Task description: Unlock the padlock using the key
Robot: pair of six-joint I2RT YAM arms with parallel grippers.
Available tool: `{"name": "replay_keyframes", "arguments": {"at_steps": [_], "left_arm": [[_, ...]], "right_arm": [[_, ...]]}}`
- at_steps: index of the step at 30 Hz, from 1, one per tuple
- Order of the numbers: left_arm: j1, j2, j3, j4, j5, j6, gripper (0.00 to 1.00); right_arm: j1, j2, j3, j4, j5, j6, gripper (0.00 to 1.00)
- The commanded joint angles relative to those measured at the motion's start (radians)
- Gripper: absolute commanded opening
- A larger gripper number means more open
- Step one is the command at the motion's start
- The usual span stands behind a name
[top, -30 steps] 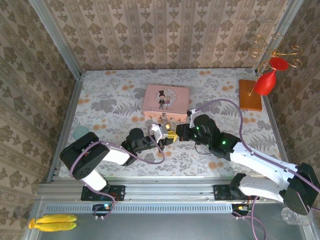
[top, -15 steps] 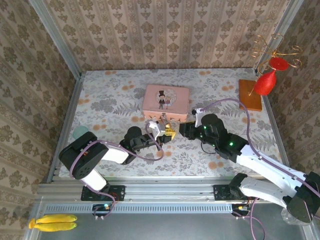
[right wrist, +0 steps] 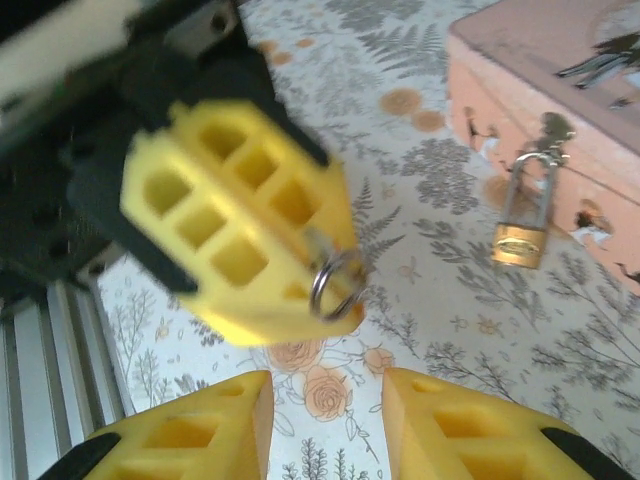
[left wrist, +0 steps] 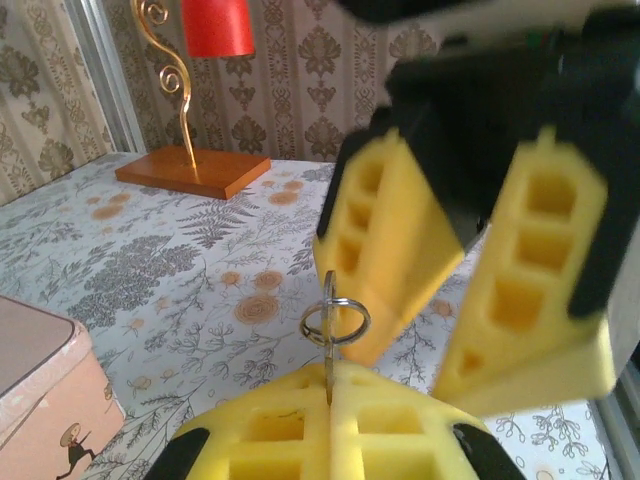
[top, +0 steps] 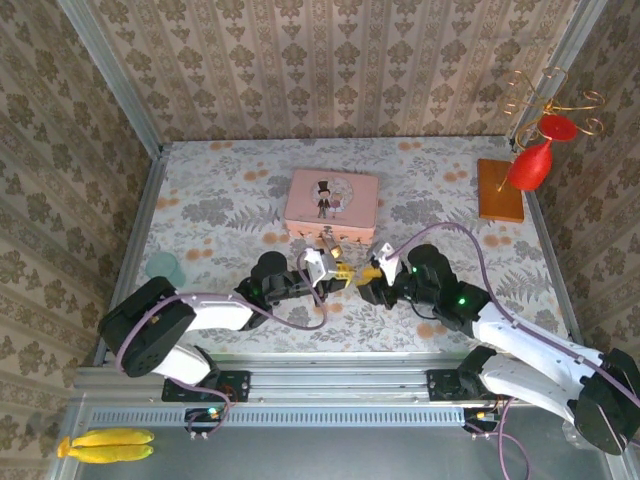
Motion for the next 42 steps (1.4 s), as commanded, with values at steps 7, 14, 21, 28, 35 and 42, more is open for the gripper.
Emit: {"name": "replay_keyframes", "arguments": {"at_steps": [7,14,21,28,35,42], "left_arm": [[-0.014,-0.027,0.041,-0.149,0.040,0.107,0.00],[-0.020,-0.022,0.050,-0.167,0.074,0.121,0.00],[-0.034,-0.024,0.058,-0.191,0.092,0.133,0.00],[-0.040,-0.033,0.062,-0.207,0.100,0.146,0.00],[-0.043,-0.034,0.063,-0.211,0.103,0.147,0.00],[-0.045,-0.033,0.062,-0.205,0.102,0.143,0.00]], "right_arm": [[0.004,-0.142,-0.116,0.191,-0.001,-0.194,0.33],[0.004,-0.109,-0.108,0.207,-0.003,-0.199,0.30],[0.004,-0.088,-0.101,0.195,-0.021,-0.197,0.27],[0.004,-0.076,-0.096,0.174,0.011,-0.208,0.24],[0.005,-0.100,-0.097,0.148,0.011,-0.203,0.09],[0.024,-0.114,-0.097,0.114,0.049,-0.205,0.01]]}}
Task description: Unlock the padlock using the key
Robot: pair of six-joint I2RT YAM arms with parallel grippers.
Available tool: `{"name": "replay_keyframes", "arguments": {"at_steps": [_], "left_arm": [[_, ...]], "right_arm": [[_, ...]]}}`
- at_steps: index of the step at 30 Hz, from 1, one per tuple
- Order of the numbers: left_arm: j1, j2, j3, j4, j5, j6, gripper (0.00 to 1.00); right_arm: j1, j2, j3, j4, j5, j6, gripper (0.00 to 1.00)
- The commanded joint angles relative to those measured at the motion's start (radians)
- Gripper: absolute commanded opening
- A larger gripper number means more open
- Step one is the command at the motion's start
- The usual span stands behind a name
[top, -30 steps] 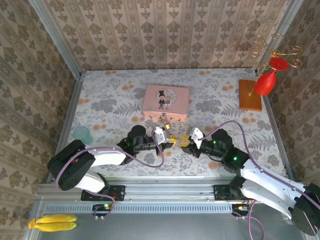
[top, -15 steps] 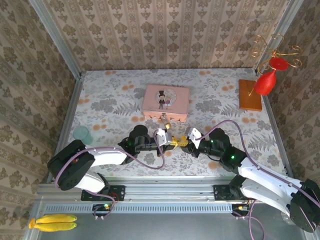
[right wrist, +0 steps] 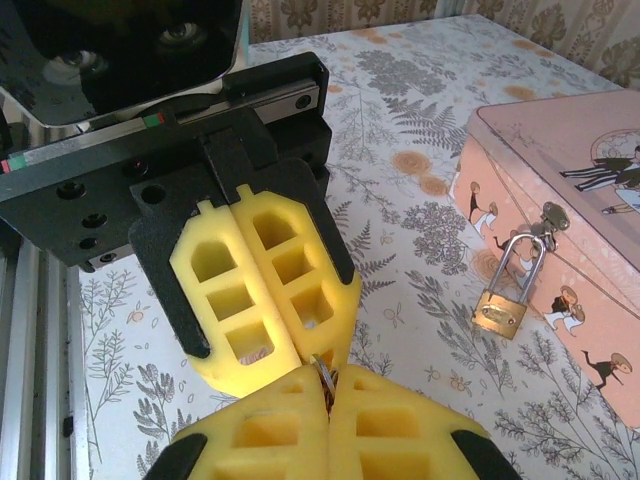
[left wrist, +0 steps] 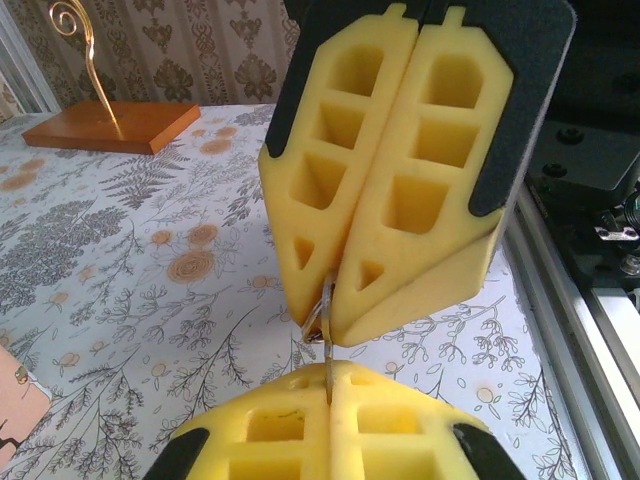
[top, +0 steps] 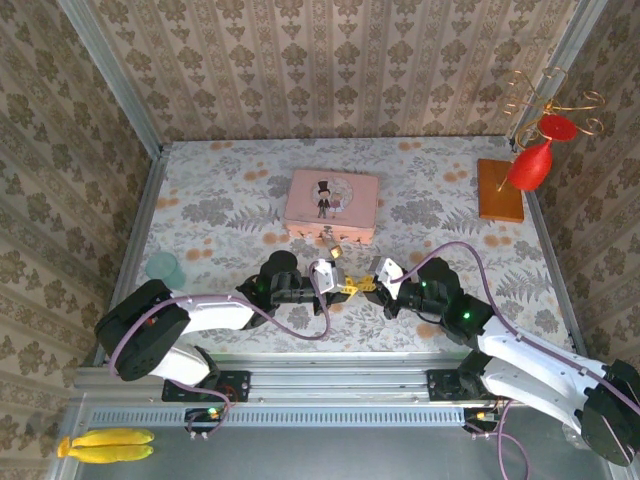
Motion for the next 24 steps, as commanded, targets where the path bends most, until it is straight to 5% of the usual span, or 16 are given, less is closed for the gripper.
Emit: {"name": "replay_keyframes", "arguments": {"at_steps": [1,9,15,24], "left_arm": [[-0.010,-0.020,0.025,0.014,0.029,0.019,0.00],[-0.003,-0.024,0.017,0.030,-0.001,-0.002,0.00],[0.052,-0.020,-0.051,0.217,-0.074,-0.109,0.24],[0.178,-0.021,-0.081,0.292,-0.107,-0.311,0.30]], "right_arm": [[0.014,-0.028,0.010,-0.033,0.050,-0.006,0.01],[0.044,-0.062,0.004,-0.069,0.115,0.022,0.00],[0.037,-0.112,-0.025,-0.006,0.176,0.134,0.00],[-0.032,-0.279,-0.162,0.161,0.248,0.330,0.00]]}}
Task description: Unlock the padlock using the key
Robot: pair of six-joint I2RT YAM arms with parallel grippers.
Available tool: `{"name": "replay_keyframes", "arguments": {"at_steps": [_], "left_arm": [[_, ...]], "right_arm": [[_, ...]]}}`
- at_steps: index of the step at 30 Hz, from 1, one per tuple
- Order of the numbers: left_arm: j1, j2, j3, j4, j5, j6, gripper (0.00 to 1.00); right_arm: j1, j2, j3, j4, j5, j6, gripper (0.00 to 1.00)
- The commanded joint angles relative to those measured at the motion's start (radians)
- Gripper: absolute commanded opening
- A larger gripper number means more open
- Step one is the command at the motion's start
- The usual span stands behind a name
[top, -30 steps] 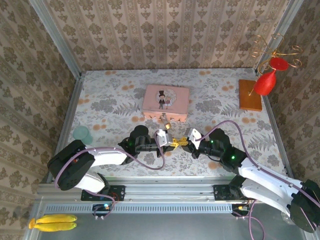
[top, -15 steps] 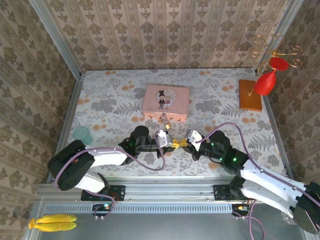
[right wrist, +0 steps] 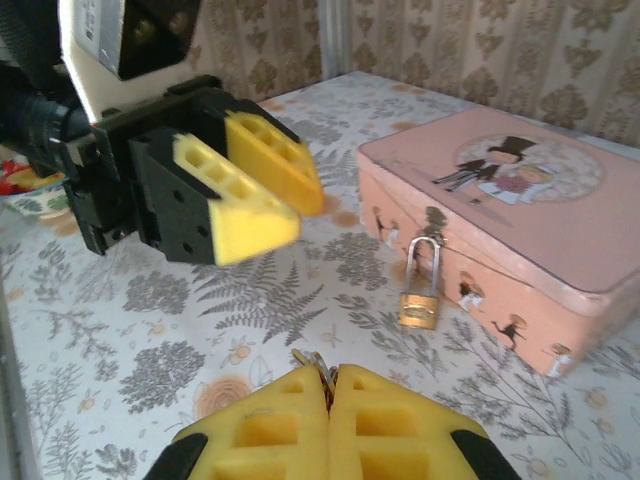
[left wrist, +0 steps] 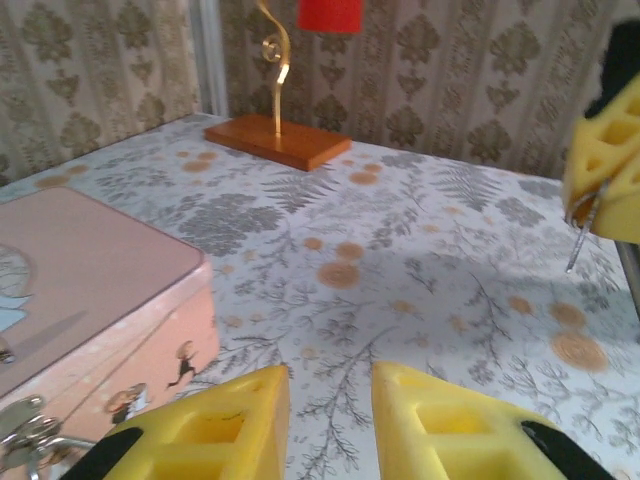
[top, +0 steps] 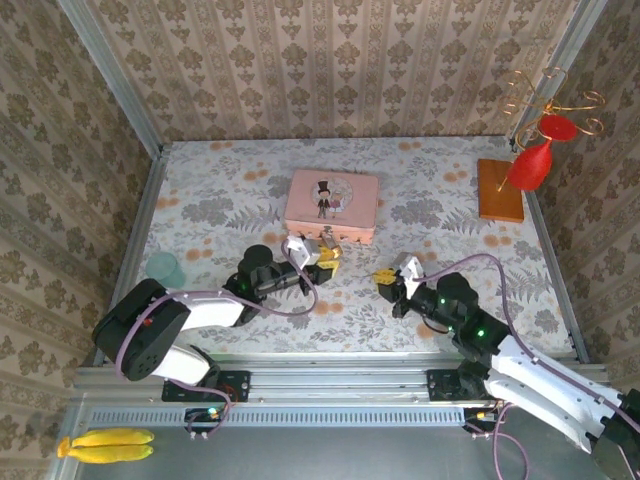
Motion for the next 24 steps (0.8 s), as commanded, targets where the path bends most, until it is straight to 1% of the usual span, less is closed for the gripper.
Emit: {"name": "replay_keyframes", "arguments": {"at_steps": [1,5,10,11,14,17,18,19,22,24], "left_arm": [[0.002,-0.020,-0.004,0.057,-0.008,-0.076,0.30],[0.002,-0.015,0.004,0.049,0.005,-0.078,0.30],[0.002,-0.012,0.010,0.031,-0.039,-0.099,0.30],[0.002,-0.012,0.018,0.012,-0.068,-0.116,0.29],[0.010,-0.009,0.058,-0.102,-0.197,-0.207,0.26],[0.039,-0.011,0.101,-0.228,-0.266,-0.311,0.24],[0.040,-0.015,0.107,-0.262,-0.317,-0.330,0.24],[0.038,-0.016,0.111,-0.297,-0.359,-0.350,0.25],[0.032,-0.007,0.125,-0.360,-0.417,-0.399,0.29],[0.015,0.015,0.131,-0.361,-0.450,-0.447,0.32]], "right_arm": [[-0.028,-0.054,-0.035,0.094,0.052,0.118,0.00],[-0.043,-0.071,-0.052,0.131,0.067,0.215,0.00],[-0.044,-0.057,-0.089,0.239,0.072,0.340,0.00],[-0.044,-0.053,-0.087,0.237,0.082,0.364,0.00],[-0.044,-0.039,-0.085,0.237,0.126,0.466,0.00],[-0.045,-0.023,-0.102,0.261,0.167,0.594,0.00],[-0.045,-0.021,-0.103,0.255,0.183,0.630,0.00],[-0.045,-0.021,-0.101,0.238,0.200,0.654,0.00],[-0.044,-0.031,-0.084,0.157,0.263,0.709,0.00],[-0.044,-0.038,-0.086,0.137,0.292,0.739,0.00]]}}
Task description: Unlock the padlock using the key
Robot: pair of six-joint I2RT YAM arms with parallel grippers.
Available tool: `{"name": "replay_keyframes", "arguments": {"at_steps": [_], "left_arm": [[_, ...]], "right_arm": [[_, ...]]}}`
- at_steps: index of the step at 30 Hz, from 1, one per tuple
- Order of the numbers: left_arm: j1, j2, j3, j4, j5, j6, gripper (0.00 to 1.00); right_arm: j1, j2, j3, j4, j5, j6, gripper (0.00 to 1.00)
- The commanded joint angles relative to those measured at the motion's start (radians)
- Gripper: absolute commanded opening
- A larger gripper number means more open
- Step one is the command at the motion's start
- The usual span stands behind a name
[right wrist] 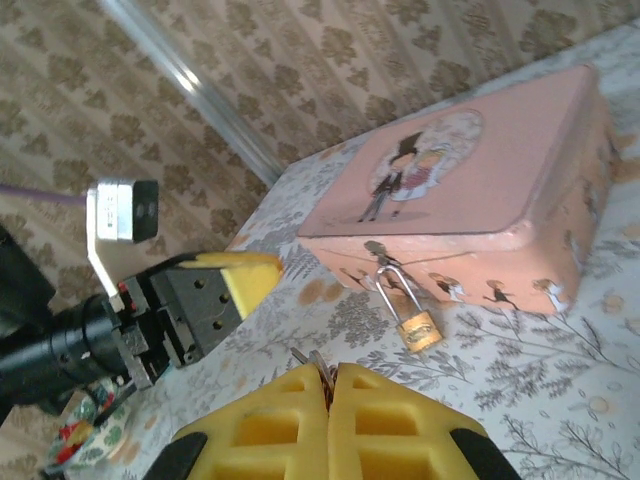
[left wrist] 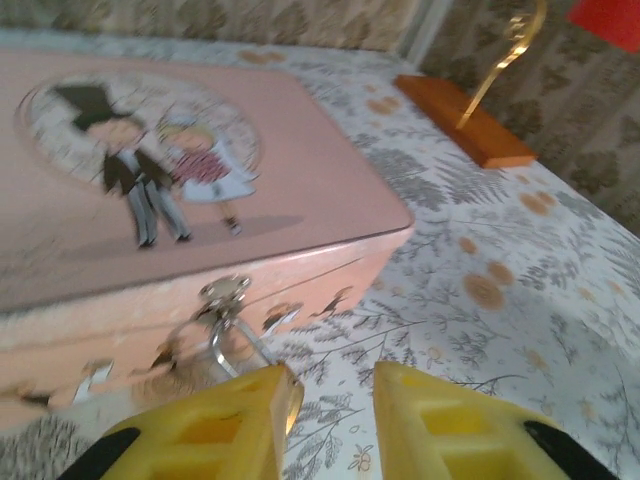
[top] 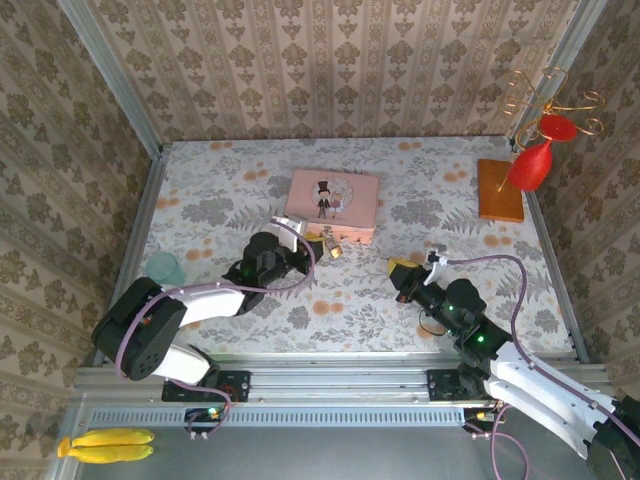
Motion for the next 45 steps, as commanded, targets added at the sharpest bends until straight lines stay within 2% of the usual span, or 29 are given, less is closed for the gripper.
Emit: {"name": "replay_keyframes", "arguments": {"at_steps": [1,7,13,15,18,24,29,33,45], "left_arm": [[-0.029,0.032,0.030,-0.063,-0.121,-0.127,0.32],[-0.132,0.179,0.086,0.041,-0.268,-0.222,0.34],[-0.150,0.340,0.099,0.231,-0.361,-0.276,0.36],[-0.149,0.356,0.112,0.201,-0.395,-0.294,0.36],[-0.149,0.349,0.149,0.073,-0.441,-0.311,0.37],[-0.135,0.382,0.239,-0.079,-0.410,-0.325,0.38],[-0.130,0.424,0.282,-0.103,-0.394,-0.356,0.38],[-0.108,0.466,0.321,-0.115,-0.323,-0.379,0.38],[-0.115,0.470,0.364,-0.226,-0.348,-0.401,0.39]], "right_arm": [[-0.004,-0.018,-0.003,-0.034,0.104,0.118,0.00],[-0.004,-0.019,-0.023,-0.013,0.132,0.177,0.00],[-0.003,-0.024,-0.026,-0.001,0.120,0.196,0.00],[-0.003,-0.031,-0.032,-0.001,0.116,0.204,0.00],[-0.003,-0.052,-0.049,-0.008,0.121,0.228,0.00],[-0.003,-0.132,-0.067,-0.089,0.169,0.258,0.00],[-0.003,-0.157,-0.071,-0.108,0.168,0.258,0.00],[-0.003,-0.150,-0.073,-0.100,0.162,0.259,0.00],[-0.003,-0.147,-0.077,-0.102,0.163,0.258,0.00]]}}
